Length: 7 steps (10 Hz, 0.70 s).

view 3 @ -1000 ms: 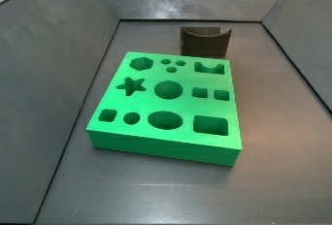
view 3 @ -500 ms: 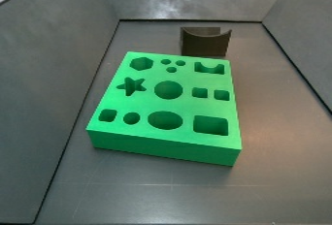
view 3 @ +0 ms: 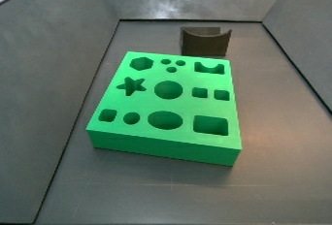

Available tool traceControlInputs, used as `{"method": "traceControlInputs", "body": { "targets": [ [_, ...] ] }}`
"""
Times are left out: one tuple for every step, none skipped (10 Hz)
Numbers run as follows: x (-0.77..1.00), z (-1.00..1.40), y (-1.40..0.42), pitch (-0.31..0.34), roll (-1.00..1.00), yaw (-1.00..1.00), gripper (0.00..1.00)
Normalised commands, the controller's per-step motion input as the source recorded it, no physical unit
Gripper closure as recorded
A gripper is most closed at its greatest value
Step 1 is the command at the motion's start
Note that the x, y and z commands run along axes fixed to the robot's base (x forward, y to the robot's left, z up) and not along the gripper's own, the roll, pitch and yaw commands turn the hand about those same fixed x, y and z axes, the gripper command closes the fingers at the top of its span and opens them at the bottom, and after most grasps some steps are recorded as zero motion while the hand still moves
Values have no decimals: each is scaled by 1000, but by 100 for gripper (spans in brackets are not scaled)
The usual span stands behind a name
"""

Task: Pick up the double-square object. Move up. Rotate the double-square object. Place the double-square object on the fixture. Regrasp the double-square object. Move to above the board. Insert the double-square object.
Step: Move to above the board.

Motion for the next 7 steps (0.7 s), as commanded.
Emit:
{"method": "traceControlInputs", "body": {
  "targets": [
    [-427,236,-1000,12,-1000,-146,100],
    [-332,169,-702,14,-1000,-142,100],
    [-204,82,-328,12,-1000,-134,100],
    [-144,48,-157,8,-1000,-125,100],
    [-116,24,-25,-15,-988,-105,100],
    [-108,17,7,-37,-770,-73,100],
    [-100,14,21,-53,-554,-44,100]
  ]
}}
